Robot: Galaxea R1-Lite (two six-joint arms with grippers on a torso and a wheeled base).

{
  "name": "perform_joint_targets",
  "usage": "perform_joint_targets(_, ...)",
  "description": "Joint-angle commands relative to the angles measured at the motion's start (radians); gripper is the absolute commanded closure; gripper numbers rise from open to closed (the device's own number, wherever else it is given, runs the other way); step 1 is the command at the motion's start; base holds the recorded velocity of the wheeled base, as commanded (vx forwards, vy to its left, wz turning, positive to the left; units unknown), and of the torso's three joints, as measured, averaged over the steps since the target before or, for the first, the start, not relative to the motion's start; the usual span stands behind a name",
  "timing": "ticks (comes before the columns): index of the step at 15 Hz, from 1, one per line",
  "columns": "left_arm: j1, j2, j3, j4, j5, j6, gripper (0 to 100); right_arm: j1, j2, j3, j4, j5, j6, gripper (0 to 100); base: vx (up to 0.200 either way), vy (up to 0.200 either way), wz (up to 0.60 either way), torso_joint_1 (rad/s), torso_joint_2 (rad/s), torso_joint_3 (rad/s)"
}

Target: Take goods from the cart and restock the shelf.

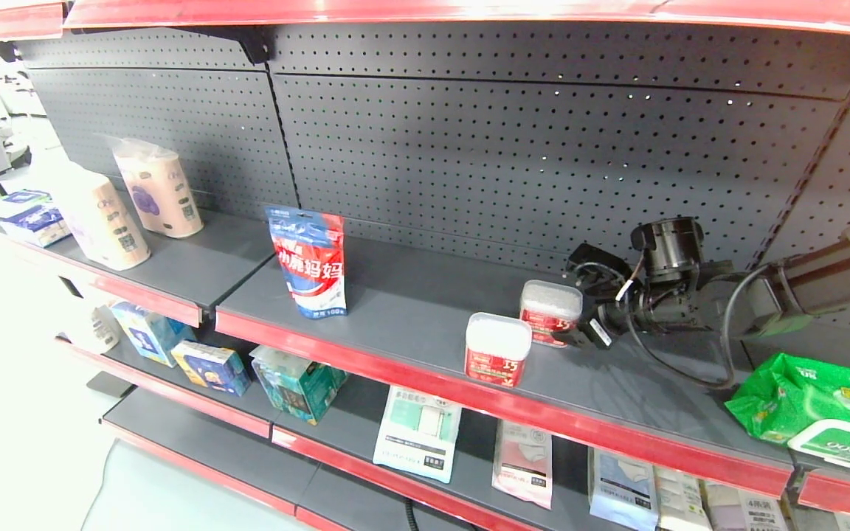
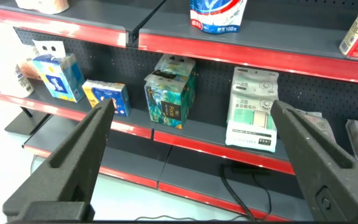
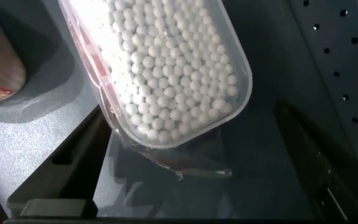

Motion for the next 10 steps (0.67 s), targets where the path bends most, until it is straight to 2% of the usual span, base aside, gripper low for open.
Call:
perform_joint_targets(1, 0.0, 0.001, 0.0, 0.0, 0.0, 0.0, 0, -0.004, -0.006, 0.007, 0.0, 0.002, 0.0, 0, 0.0, 0.0, 0.0, 0.0, 0.0, 0.0)
perform_joint_targets(6, 0.001, 0.001, 0.0, 0.0, 0.0, 0.0, 0, -0.036, -0.129, 0.103, 0.0, 0.032, 0.032, 0, 0.0, 0.0, 0.0, 0.0, 0.0, 0.0)
perform_joint_targets(10, 0.0, 0.001, 0.0, 0.0, 0.0, 0.0, 0, -0.082, -0.327, 0.247, 0.0, 0.03, 0.139, 0, 0.0, 0.0, 0.0, 0.0, 0.0, 0.0)
